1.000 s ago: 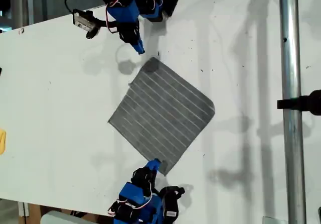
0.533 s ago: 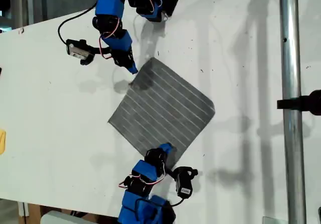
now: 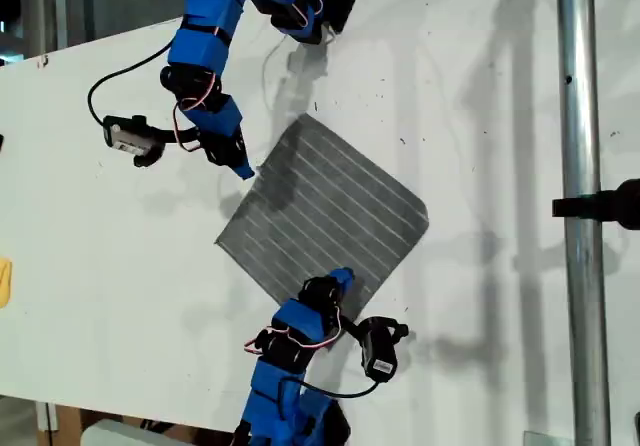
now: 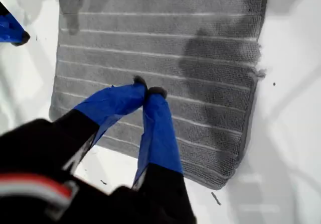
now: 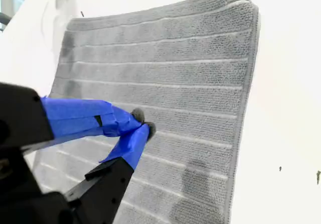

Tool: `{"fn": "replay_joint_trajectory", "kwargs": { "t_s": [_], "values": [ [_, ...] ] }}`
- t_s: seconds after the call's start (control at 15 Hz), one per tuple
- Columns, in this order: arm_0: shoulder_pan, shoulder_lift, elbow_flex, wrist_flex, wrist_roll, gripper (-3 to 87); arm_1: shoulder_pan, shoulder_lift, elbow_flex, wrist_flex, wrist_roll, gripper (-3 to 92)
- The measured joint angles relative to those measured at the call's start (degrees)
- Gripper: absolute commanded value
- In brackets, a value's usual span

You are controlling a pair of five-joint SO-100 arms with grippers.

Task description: Grasp corners of a towel and fold twice.

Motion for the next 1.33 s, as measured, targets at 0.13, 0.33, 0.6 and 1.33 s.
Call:
{"fn": "replay_joint_trajectory", "kwargs": {
  "t_s": [0.13,0.33,0.6,1.33],
  "values": [
    [0.0,-2.4,-0.2,-0.3,0.0,-3.1,0.5,-1.6,-0.1,-0.5,0.0,-0.3],
    [0.0,-9.9,-0.2,-4.6,-1.0,-3.1,0.7,-6.3,5.7,-7.0,0.0,-0.3],
    [0.1,-18.5,0.3,-10.6,-4.0,-3.1,2.0,-18.4,9.1,-17.1,0.0,-0.3],
    [1.4,-23.6,8.5,-26.3,-12.0,-3.1,1.9,-34.5,2.5,-12.0,2.1,-0.3]
  ]
}}
